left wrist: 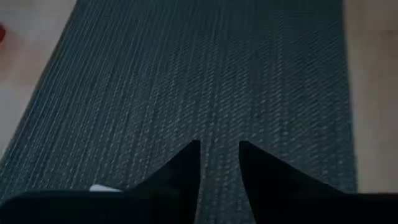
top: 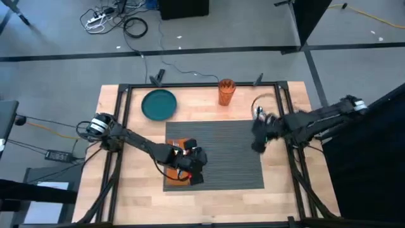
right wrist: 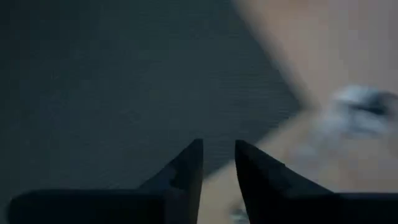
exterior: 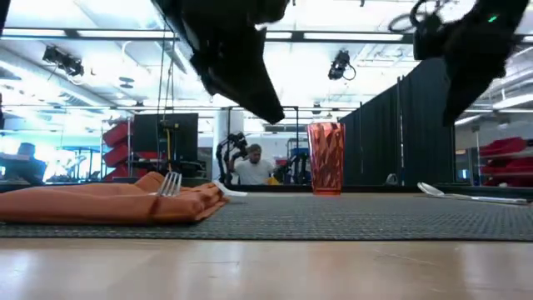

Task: Set table place
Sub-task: Put the silver spoon on the middle right of the black table placemat

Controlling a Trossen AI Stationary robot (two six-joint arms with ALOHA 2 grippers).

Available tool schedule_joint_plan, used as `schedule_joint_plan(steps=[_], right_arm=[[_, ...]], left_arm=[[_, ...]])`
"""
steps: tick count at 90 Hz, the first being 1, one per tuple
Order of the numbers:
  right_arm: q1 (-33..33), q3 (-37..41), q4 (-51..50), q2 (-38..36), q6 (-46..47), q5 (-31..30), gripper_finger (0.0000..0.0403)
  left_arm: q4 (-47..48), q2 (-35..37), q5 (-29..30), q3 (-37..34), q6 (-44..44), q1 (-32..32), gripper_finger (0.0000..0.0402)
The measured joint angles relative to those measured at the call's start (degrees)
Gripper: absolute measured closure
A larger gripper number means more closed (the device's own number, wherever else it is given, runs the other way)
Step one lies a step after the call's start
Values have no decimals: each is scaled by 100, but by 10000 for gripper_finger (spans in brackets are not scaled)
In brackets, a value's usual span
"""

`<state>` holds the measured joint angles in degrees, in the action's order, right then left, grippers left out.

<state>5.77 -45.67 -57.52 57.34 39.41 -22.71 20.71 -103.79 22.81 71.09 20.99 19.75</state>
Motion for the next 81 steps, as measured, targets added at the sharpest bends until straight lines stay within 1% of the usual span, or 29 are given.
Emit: schedule_joint_plan(steps=[9,21,26,35,44,50,68,81], right_arm=[[-1079,83,-81,-174,-380,89,294],[-2359,348,62,-104,-1029,569,251],[-2790,465,230,-12,-1249,764,237],[-3395,658,560,196,-1523,882,220],[-3803,844,890,469,-1744,1082,213],[-4002,928,1004,676,-1823,1105,214],[-4351,1132,1556,1212,-1926,1119,231],[-4552,1134,1636,1562,-1870,1127,248]], left_arm=[[-207,-2,-51,-204,-107,-101,308],[-838,-2,-202,-496,-281,-238,308],[-1065,-2,-350,-618,-296,-308,308],[-1383,-2,-501,-786,-299,-393,308],[-1368,-2,-528,-838,-299,-415,308],[-1366,-2,-535,-844,-346,-426,308],[-1524,-2,-533,-844,-603,-426,308],[-1576,-2,-533,-844,-727,-424,308]])
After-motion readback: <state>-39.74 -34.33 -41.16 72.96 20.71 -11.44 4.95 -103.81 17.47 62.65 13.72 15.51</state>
